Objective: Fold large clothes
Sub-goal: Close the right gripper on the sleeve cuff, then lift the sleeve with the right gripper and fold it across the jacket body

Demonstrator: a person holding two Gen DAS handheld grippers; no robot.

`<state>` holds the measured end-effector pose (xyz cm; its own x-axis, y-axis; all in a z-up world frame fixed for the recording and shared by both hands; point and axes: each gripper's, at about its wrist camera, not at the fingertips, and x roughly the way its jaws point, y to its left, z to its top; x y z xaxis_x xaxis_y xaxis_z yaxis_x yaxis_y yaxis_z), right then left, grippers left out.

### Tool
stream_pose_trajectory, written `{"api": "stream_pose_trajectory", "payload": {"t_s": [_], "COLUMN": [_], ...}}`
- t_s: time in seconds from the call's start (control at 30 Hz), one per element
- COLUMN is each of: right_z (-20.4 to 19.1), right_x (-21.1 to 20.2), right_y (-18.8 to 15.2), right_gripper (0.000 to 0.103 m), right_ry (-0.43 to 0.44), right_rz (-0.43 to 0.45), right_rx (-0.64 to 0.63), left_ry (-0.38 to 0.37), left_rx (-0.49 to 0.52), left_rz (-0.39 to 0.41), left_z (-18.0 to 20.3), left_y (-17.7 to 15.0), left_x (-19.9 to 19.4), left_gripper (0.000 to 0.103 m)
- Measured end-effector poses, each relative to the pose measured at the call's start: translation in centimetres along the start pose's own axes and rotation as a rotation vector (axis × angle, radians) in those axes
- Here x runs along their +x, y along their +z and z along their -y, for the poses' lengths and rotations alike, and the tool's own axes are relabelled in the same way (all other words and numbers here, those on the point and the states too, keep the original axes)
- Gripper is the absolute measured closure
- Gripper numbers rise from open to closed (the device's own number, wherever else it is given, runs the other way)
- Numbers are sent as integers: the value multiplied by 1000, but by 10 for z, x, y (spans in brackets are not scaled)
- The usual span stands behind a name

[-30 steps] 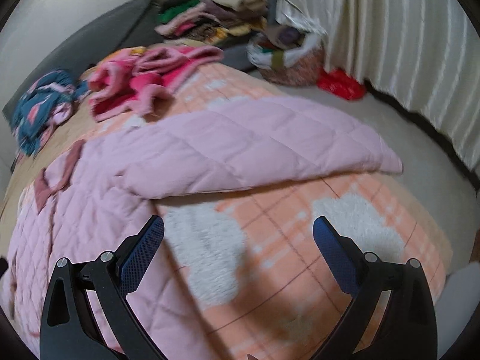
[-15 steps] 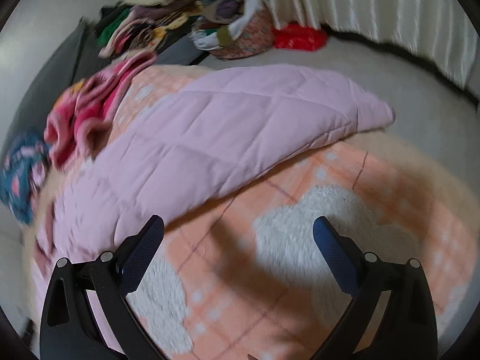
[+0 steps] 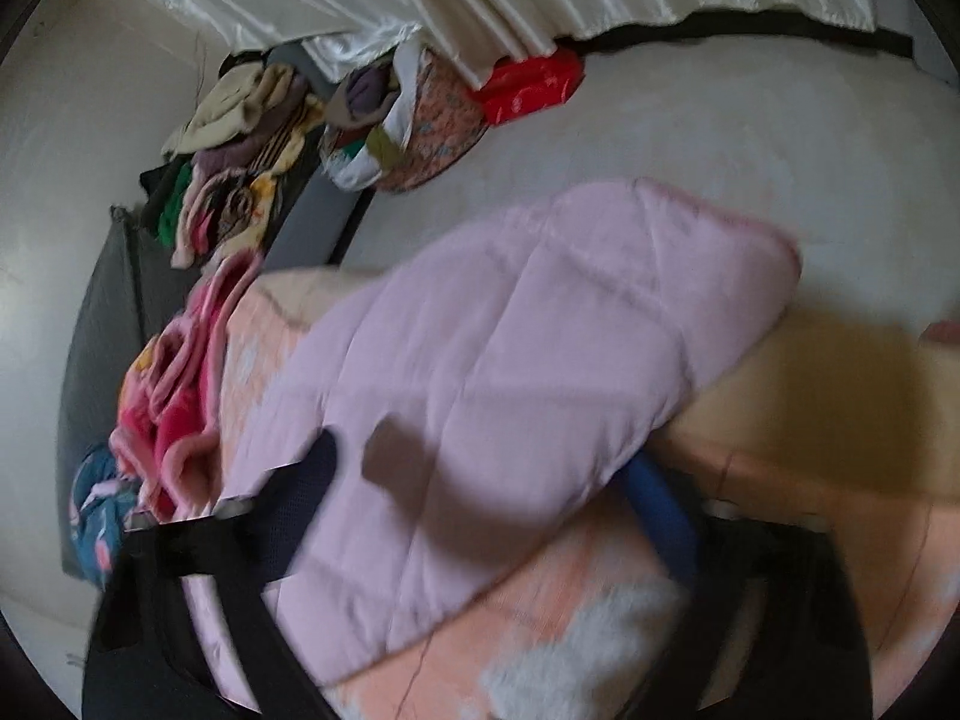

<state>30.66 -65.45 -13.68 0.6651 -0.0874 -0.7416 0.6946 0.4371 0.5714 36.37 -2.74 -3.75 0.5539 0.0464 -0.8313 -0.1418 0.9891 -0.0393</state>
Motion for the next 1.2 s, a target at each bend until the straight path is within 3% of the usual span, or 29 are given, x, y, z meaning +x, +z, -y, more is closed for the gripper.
{"api": "stream_pose_trajectory", "payload": {"t_s": [0.03,0.07,0.17,0.27,0.6,0.87,1.2], "right_z": [-1,-2,-20,-56,-176,-233,-295], "right_x": [2,4,-4,-26,-103,-146,-178], "right_y": [4,7,11,9,-26,-64,-147], "right_gripper": [64,71,82,86,87,87,87], "right_ry": [-10,10,10,29,202,332,429], "right_rz": [0,-8,23,98,246,246,250], "right_rx": [-12,-22,-92,-224,-575,-717,-937], "left_ry": [6,15,32,45,61,8,-7], "left_rx": [-7,-13,-26,-19,-25,-80,-144], "left_rz": [5,12,16,10,28,76,82], "left_z": [-4,-9,-21,-27,-54,-75,-106], "left_y": [0,1,2,4,12,7,-2], "left_x": [-1,-1,0,2,-16,-39,-35], "left_gripper": [9,9,9,9,9,9,9]}}
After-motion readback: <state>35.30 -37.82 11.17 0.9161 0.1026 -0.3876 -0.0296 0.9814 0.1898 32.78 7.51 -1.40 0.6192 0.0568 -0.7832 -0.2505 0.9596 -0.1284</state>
